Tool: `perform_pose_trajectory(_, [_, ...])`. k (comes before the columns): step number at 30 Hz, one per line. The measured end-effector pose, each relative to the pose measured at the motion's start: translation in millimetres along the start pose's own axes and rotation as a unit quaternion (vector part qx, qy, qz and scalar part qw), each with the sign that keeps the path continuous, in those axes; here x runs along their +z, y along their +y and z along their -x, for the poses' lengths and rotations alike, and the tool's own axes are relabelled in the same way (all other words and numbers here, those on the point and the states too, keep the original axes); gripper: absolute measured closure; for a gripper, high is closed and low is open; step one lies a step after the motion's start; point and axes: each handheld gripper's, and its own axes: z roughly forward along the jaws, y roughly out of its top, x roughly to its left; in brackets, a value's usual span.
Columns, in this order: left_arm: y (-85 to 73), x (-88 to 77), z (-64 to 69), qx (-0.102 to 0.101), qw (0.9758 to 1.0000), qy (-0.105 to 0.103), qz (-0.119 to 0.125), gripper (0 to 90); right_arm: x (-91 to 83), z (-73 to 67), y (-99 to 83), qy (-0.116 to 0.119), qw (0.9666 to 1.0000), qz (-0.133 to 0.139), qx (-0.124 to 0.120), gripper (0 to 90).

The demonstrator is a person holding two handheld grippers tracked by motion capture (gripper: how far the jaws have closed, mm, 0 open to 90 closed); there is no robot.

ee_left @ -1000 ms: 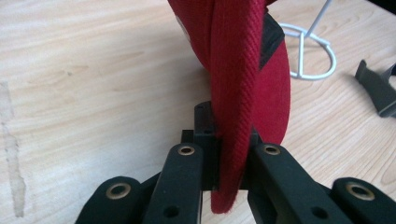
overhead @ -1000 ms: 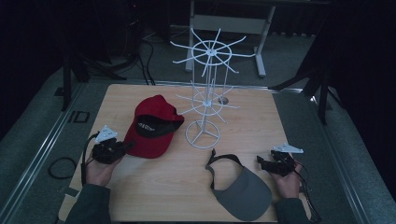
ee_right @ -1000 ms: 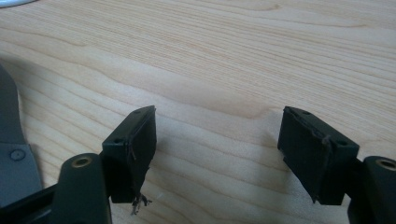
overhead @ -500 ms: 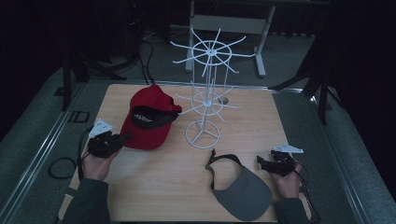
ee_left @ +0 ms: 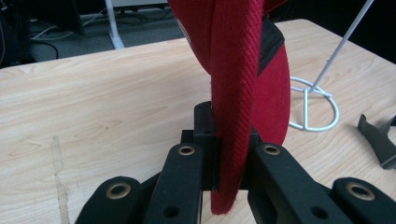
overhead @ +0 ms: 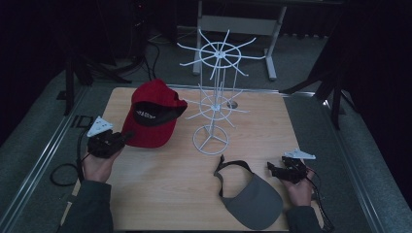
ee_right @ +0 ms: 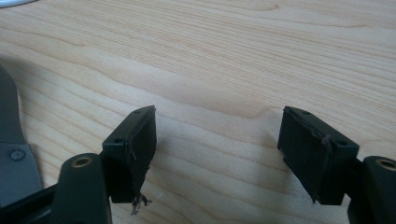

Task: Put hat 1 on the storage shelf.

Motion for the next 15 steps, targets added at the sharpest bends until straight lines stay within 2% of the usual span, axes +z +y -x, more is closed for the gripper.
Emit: perform_pose_trajectory(15, [15.2, -8.1, -3.1, -0.002, 0.9997, 0.009, 0.024, 86.2, 0.0, 0.0, 0.0, 0.0, 1.0, 0.0, 0.0, 28.0])
